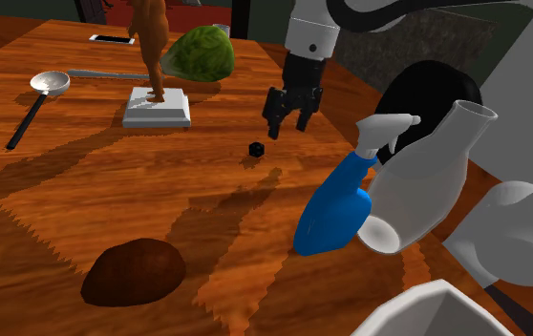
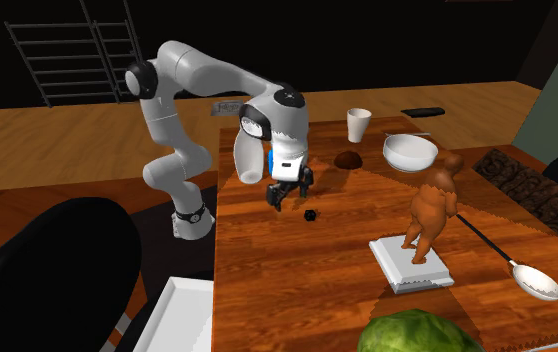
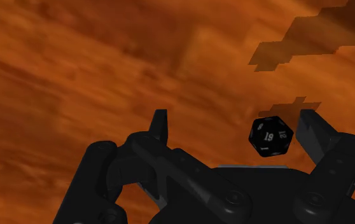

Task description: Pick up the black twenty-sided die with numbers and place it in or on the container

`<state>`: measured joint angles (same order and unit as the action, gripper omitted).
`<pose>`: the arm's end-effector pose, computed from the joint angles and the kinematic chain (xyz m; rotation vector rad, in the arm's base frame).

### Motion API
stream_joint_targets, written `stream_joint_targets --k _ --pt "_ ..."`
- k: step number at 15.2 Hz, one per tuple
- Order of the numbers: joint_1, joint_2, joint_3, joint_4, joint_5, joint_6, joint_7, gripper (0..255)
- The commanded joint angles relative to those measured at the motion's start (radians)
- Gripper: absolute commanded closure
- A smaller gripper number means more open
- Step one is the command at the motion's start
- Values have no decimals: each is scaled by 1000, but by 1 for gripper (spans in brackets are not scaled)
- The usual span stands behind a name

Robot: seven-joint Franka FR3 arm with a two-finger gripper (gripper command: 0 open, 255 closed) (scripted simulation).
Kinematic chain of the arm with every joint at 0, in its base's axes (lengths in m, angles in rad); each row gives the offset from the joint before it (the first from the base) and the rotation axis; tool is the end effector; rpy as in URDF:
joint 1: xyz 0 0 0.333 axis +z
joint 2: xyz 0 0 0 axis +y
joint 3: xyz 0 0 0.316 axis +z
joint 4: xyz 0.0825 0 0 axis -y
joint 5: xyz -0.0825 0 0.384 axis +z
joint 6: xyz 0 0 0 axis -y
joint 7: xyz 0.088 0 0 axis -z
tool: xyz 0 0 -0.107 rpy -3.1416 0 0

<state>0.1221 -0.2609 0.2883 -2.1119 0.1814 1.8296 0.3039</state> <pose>0.4291 0.2127 0.5186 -3.0546 -0.0717 0.0962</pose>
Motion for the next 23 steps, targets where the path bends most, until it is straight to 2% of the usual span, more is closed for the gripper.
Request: stream_joint_targets --k 1,4,11,19,20,23 --pt "8 69 29 54 -13 10 48 0" --pt "21 156 59 128 -36 14 104 0" --pt "27 171 67 42 -36 115 105 0" --pt "27 171 67 42 -36 115 105 0" --pt "27 171 67 42 -36 115 105 255" --pt "27 170 67 42 -36 115 105 255"
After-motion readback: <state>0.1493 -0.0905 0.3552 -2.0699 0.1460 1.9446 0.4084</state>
